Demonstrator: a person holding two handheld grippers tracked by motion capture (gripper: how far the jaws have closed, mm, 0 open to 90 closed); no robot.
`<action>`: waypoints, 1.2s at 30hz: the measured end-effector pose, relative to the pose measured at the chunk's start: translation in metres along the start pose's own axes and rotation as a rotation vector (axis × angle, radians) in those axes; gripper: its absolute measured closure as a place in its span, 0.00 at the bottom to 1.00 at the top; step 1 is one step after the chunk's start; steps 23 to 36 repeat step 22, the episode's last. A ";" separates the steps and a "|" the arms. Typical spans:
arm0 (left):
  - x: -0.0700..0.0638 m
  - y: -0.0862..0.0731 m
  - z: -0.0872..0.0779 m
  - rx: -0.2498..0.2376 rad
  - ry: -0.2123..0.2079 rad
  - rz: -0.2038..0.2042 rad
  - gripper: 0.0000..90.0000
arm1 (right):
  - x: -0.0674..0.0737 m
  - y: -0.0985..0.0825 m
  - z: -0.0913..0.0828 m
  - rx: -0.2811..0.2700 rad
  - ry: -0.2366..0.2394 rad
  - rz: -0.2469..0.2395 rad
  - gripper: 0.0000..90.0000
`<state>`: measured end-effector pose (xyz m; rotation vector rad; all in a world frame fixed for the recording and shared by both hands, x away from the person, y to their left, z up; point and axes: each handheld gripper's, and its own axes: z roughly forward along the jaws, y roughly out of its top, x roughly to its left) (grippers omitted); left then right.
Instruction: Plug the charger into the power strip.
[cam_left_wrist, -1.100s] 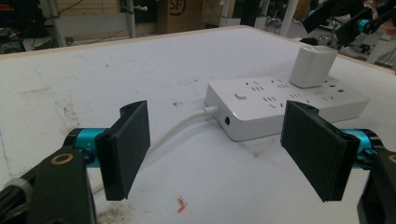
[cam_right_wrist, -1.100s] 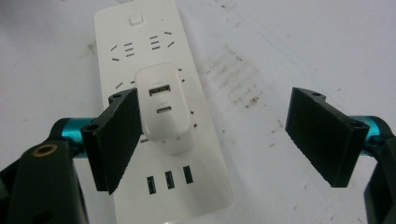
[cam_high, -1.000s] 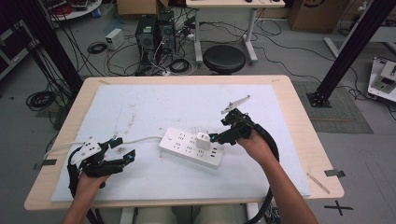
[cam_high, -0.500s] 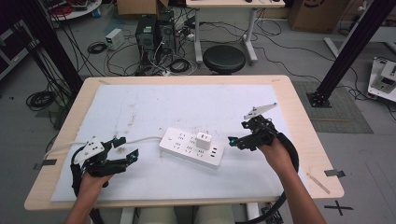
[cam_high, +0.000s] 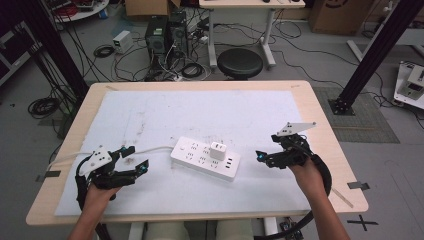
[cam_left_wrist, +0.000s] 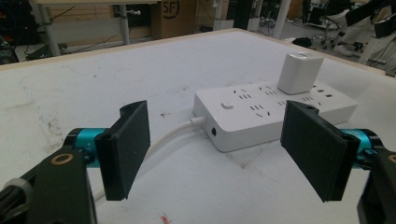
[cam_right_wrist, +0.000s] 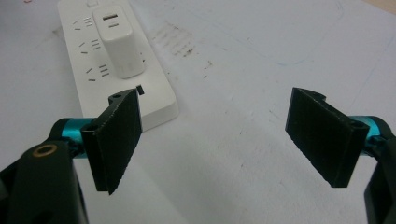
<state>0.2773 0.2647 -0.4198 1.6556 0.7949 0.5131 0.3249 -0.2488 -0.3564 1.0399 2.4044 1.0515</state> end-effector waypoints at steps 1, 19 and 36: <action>0.000 0.000 0.000 -0.001 -0.001 -0.002 0.27 | -0.001 -0.003 0.000 -0.005 -0.004 0.002 0.21; -0.002 -0.002 0.004 0.017 0.000 -0.003 0.27 | -0.002 -0.016 0.003 -0.017 -0.010 0.034 0.21; -0.001 -0.003 0.005 0.017 0.004 -0.007 0.27 | -0.003 -0.017 0.003 -0.020 -0.010 0.040 0.21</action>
